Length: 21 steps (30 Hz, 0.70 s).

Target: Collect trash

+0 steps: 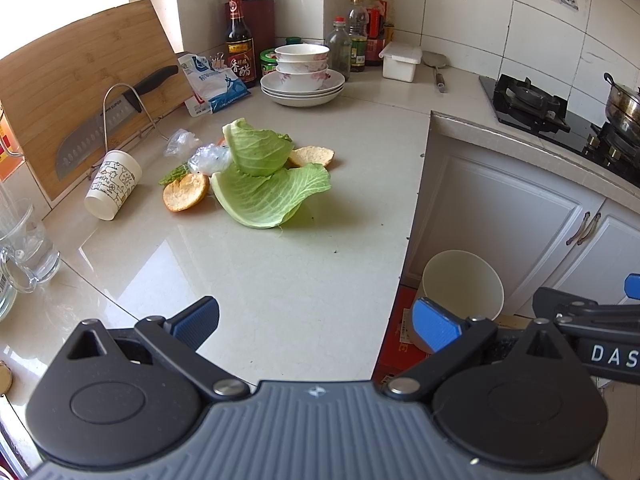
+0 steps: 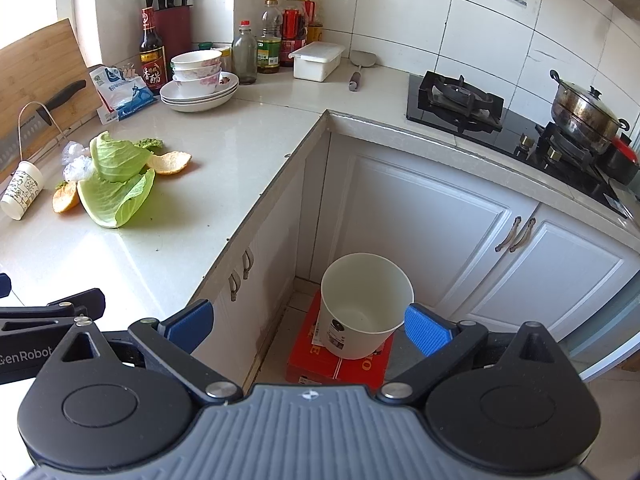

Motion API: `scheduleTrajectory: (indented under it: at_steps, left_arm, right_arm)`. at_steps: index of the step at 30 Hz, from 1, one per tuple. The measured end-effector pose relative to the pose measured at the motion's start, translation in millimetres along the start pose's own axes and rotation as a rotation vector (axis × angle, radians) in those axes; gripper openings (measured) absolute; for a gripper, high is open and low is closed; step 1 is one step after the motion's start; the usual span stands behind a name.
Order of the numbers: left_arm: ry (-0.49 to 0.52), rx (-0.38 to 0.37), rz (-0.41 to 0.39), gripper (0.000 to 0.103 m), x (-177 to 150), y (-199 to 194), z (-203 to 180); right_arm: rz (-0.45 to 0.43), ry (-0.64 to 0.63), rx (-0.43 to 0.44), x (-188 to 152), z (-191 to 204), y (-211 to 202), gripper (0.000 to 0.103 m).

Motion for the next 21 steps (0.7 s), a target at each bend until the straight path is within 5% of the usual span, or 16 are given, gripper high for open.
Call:
scheduleTrajectory:
  at_steps: [21]
  left_arm:
    - [-0.008, -0.001, 0.0, 0.102, 1.7, 0.8, 1.9]
  right_arm:
    - [-0.004, -0.006, -0.002, 0.9, 3.2, 3.2, 0.103]
Point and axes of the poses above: each gripper's, at about its wrist camera, not at the fingertips, and y roughly the way its jaws point, z to its left, x to its top, the point moved 2 cm from there along y, roughly the way its jaws point, and after that the axes turned 1 degree about -x, right-handed, at the moved point
